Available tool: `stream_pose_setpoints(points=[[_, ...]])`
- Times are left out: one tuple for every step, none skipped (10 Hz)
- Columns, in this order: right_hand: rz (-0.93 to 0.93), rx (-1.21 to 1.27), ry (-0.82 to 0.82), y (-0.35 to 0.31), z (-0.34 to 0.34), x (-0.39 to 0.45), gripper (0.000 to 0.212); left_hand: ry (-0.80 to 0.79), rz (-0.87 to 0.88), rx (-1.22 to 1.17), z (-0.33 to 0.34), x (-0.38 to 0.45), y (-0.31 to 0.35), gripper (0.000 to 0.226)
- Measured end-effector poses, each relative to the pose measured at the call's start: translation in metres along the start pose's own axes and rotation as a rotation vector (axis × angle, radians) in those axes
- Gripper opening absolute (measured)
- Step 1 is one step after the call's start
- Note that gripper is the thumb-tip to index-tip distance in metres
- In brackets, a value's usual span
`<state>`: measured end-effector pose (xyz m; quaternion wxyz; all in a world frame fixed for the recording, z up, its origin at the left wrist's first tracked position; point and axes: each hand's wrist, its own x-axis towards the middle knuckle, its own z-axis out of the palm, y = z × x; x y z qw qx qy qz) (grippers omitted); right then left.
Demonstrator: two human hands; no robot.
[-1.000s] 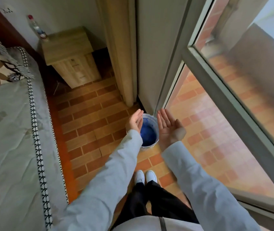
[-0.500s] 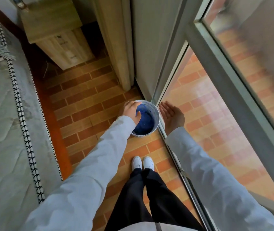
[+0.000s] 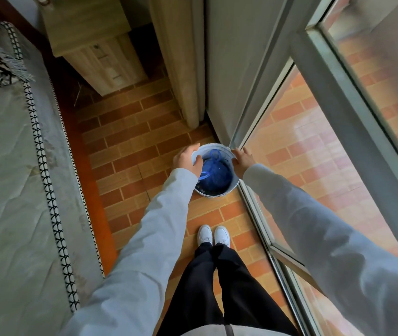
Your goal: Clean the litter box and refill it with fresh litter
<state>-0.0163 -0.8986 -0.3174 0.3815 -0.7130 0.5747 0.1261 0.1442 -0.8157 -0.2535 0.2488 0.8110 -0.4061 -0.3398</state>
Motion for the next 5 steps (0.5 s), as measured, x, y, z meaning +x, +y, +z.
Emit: stream_pose_setpoints(points=[[-0.017,0.011,0.051,0.000,-0.005,-0.004,0.046,0.008,-0.004,0.014,-0.003,-0.001,-0.004,0.036],[-0.038,-0.034,0.092,-0.003,-0.016,-0.016,0.047,-0.007,-0.016,0.039,-0.007,-0.006,-0.002,0.036],[-0.088,-0.045,0.164,-0.008,-0.023,-0.029,0.049,-0.007,-0.007,0.052,-0.012,-0.010,0.002,0.036],[-0.055,0.137,0.212,-0.020,-0.032,-0.053,0.045,0.024,0.023,0.038,-0.024,-0.023,0.011,0.036],[-0.104,0.186,0.294,-0.030,-0.041,-0.077,0.044,0.073,0.101,0.042,-0.034,-0.034,0.021,0.036]])
